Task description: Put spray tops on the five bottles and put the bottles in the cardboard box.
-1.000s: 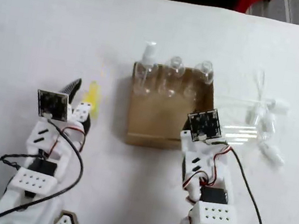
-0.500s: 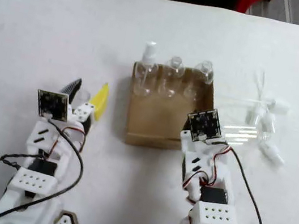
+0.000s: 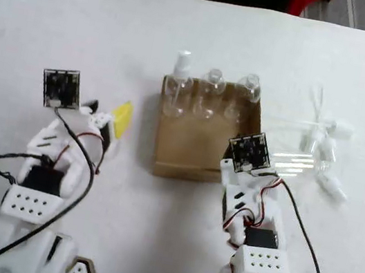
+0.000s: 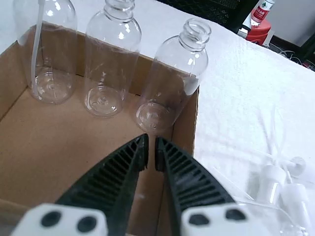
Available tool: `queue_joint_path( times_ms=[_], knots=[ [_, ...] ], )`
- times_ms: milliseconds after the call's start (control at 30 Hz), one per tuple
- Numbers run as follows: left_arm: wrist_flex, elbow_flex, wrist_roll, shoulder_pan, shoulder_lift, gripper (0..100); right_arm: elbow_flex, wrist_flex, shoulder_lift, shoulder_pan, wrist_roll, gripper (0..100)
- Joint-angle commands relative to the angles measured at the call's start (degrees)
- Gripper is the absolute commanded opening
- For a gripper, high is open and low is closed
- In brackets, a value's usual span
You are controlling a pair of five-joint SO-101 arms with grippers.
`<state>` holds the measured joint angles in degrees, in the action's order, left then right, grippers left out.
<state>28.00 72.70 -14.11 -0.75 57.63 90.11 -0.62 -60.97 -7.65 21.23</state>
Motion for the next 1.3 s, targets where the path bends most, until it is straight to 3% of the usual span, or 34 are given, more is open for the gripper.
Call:
queue_joint_path(
  times_ms=[0,167,367,700,867,1267],
  knots=[
    [0.3,-3.6,-0.5,-0.4,1.5,23,-0.4,1.1,0.1,-0.1,0.7,1.8],
    [0.3,-4.0,-1.3,-0.4,1.5,23,-0.4,1.1,0.1,-0.1,0.7,1.8],
    [0.4,-4.0,-11.7,-2.6,1.5,23,-0.4,1.1,0.1,-0.1,0.7,1.8],
    [4.2,-7.6,-11.3,-2.2,1.5,23,-0.4,1.1,0.1,-0.1,0.7,1.8],
    [9.7,-10.5,-3.1,-0.1,1.5,23,-0.4,1.1,0.1,-0.1,0.7,1.8],
    [9.7,-7.9,-0.9,-0.3,1.5,23,-0.4,1.1,0.1,-0.1,0.7,1.8]
  ],
)
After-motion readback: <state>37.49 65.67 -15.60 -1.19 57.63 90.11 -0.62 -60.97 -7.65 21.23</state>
